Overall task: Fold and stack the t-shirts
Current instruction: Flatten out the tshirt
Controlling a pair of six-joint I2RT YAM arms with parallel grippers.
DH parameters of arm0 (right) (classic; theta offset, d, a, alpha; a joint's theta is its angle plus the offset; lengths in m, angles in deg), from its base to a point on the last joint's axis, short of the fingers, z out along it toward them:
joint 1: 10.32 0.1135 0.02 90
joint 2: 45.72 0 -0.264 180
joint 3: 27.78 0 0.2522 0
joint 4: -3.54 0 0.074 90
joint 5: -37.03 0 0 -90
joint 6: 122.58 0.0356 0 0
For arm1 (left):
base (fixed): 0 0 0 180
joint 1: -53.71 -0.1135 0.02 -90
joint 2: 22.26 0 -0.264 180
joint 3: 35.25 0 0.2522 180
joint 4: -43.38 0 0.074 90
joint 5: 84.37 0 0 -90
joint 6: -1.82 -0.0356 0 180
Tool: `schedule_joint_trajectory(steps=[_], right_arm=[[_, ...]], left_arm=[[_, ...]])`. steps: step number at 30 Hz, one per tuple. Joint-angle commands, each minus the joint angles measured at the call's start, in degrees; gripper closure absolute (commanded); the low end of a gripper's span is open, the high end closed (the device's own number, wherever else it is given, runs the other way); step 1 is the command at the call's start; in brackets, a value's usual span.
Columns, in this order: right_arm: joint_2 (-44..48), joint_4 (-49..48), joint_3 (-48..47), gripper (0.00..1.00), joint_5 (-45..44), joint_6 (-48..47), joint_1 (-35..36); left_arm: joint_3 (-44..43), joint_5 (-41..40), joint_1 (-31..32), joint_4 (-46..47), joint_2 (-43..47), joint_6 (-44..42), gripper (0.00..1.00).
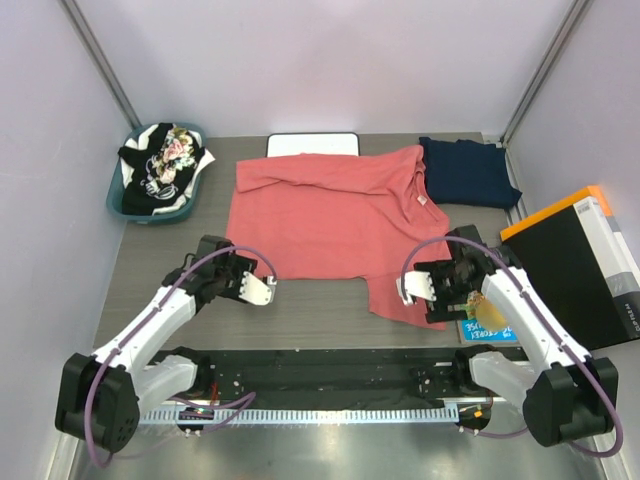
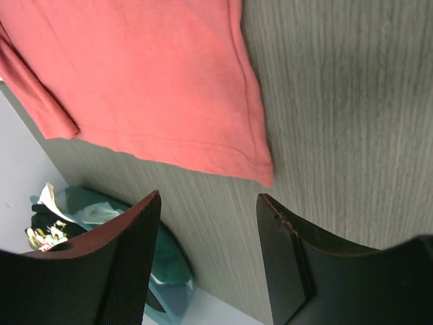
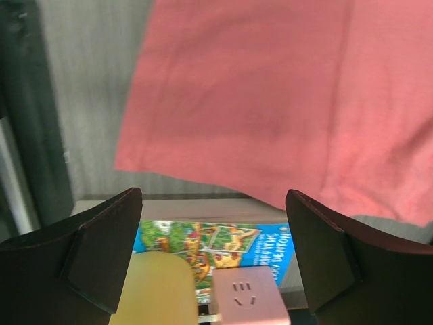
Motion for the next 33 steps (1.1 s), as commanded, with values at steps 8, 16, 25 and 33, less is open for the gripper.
schedule_joint_trajectory(steps=[8,16,25,33], right_arm=[[16.1,7.8,13.6,0.08,-1.6,-11.5,0.3],[19.9,-1.5,18.1,0.09,-2.6,-7.5,0.4],[10.9,-1.1,14.1,0.21,-0.7,-7.6,0.4],[8.3,-4.4,14.0,0.31,-0.6,-7.5,0.4]], left_arm=[[3.3,-2.2,1.8,4.4,0.6,1.6,0.41],[2.3,-5.9,1.8,9.2,-2.8,2.3,0.44],[3.0,-5.1,1.8,10.1,-3.9,0.1,0.45],[2.8,-5.7,1.8,11.7,-5.9,1.9,0.46]])
